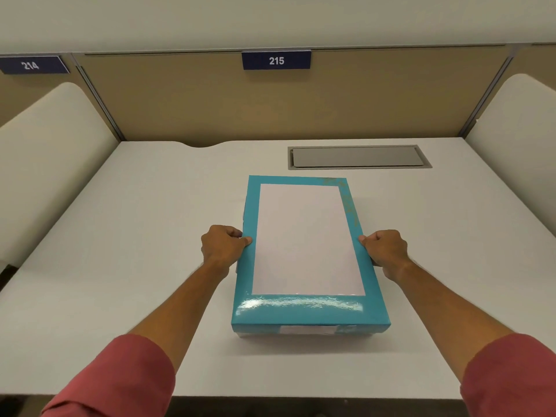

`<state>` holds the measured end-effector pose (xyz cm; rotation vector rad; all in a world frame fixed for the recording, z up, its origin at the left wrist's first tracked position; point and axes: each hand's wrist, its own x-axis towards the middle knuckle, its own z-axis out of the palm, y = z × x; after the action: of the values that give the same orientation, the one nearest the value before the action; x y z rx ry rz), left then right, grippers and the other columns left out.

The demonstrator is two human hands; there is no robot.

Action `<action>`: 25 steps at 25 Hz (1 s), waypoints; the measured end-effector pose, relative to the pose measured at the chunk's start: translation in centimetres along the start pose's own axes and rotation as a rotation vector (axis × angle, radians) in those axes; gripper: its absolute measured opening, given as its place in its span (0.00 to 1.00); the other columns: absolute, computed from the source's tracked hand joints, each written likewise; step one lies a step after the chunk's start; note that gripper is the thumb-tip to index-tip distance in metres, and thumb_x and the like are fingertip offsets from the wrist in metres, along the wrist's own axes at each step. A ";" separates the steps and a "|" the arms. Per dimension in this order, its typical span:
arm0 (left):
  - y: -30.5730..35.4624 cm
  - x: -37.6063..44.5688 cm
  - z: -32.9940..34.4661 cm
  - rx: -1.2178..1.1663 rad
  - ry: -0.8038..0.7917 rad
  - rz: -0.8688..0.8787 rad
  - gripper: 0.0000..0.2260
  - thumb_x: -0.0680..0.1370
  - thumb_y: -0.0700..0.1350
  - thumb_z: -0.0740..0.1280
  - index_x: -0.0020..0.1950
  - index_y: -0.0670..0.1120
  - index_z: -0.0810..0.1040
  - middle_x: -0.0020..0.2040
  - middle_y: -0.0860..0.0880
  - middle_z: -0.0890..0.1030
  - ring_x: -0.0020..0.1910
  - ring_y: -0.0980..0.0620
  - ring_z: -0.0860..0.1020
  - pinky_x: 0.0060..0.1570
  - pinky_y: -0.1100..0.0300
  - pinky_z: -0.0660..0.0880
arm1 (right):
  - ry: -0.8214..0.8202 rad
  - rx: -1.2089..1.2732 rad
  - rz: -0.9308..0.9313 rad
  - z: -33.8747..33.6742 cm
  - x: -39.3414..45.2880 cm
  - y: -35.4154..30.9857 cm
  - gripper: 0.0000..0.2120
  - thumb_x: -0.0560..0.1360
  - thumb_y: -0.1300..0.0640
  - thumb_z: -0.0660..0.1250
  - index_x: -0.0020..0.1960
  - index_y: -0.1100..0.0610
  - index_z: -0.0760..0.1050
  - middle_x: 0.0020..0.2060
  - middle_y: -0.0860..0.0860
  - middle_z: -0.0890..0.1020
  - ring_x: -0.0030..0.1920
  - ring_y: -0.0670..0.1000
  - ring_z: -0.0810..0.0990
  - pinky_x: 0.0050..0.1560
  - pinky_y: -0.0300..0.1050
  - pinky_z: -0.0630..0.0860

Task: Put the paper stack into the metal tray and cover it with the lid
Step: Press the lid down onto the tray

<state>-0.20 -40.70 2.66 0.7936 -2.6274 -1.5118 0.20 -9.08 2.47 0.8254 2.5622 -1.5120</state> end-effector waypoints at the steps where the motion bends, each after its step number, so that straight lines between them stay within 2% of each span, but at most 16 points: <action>1: -0.2 0.0 0.0 0.001 0.010 0.009 0.13 0.69 0.46 0.78 0.50 0.43 0.85 0.49 0.46 0.85 0.45 0.45 0.82 0.52 0.48 0.81 | 0.004 -0.002 -0.001 0.0 0.1 0.1 0.15 0.76 0.54 0.71 0.34 0.61 0.75 0.41 0.59 0.82 0.42 0.60 0.81 0.51 0.60 0.83; 7: -1.1 0.2 0.3 -0.022 -0.022 -0.060 0.12 0.69 0.45 0.78 0.49 0.43 0.85 0.49 0.45 0.84 0.47 0.43 0.82 0.53 0.47 0.81 | -0.018 -0.016 -0.012 0.4 0.3 0.1 0.14 0.75 0.54 0.72 0.37 0.62 0.76 0.45 0.61 0.84 0.45 0.61 0.83 0.49 0.59 0.83; 10: -1.1 0.6 0.6 0.013 -0.032 -0.071 0.10 0.70 0.45 0.77 0.48 0.42 0.84 0.48 0.44 0.84 0.44 0.43 0.83 0.52 0.48 0.81 | -0.036 -0.033 -0.001 0.5 0.7 0.4 0.14 0.75 0.54 0.72 0.41 0.65 0.79 0.46 0.61 0.84 0.45 0.61 0.84 0.49 0.59 0.84; 13: -0.7 1.4 0.3 0.037 -0.037 -0.113 0.06 0.71 0.44 0.76 0.41 0.44 0.83 0.43 0.44 0.84 0.34 0.46 0.83 0.48 0.50 0.83 | -0.071 -0.024 0.030 0.4 1.3 0.4 0.13 0.73 0.55 0.74 0.47 0.66 0.81 0.48 0.60 0.85 0.46 0.61 0.85 0.48 0.57 0.84; 17: -0.2 2.4 0.0 -0.014 -0.080 -0.211 0.08 0.69 0.39 0.77 0.34 0.43 0.80 0.37 0.43 0.83 0.33 0.46 0.83 0.40 0.53 0.83 | -0.121 0.083 0.142 -0.1 2.5 -0.2 0.14 0.70 0.62 0.77 0.50 0.69 0.80 0.50 0.63 0.85 0.47 0.61 0.86 0.48 0.55 0.84; 20: -0.3 2.5 0.3 -0.033 -0.087 -0.240 0.08 0.69 0.38 0.77 0.34 0.42 0.80 0.37 0.43 0.82 0.32 0.47 0.82 0.31 0.57 0.80 | -0.135 0.063 0.158 0.2 2.8 0.0 0.15 0.69 0.62 0.77 0.51 0.69 0.80 0.50 0.64 0.84 0.47 0.61 0.86 0.49 0.57 0.84; 25: -1.1 2.6 1.0 -0.028 -0.061 -0.257 0.08 0.69 0.39 0.78 0.34 0.43 0.79 0.36 0.45 0.82 0.32 0.47 0.82 0.37 0.55 0.82 | -0.138 0.043 0.173 0.5 3.3 0.5 0.15 0.69 0.61 0.78 0.50 0.68 0.80 0.50 0.63 0.84 0.45 0.60 0.86 0.49 0.57 0.84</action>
<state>-2.27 -41.44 0.61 1.1393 -2.6226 -1.6496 -2.48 -7.98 0.84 0.8878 2.3045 -1.5201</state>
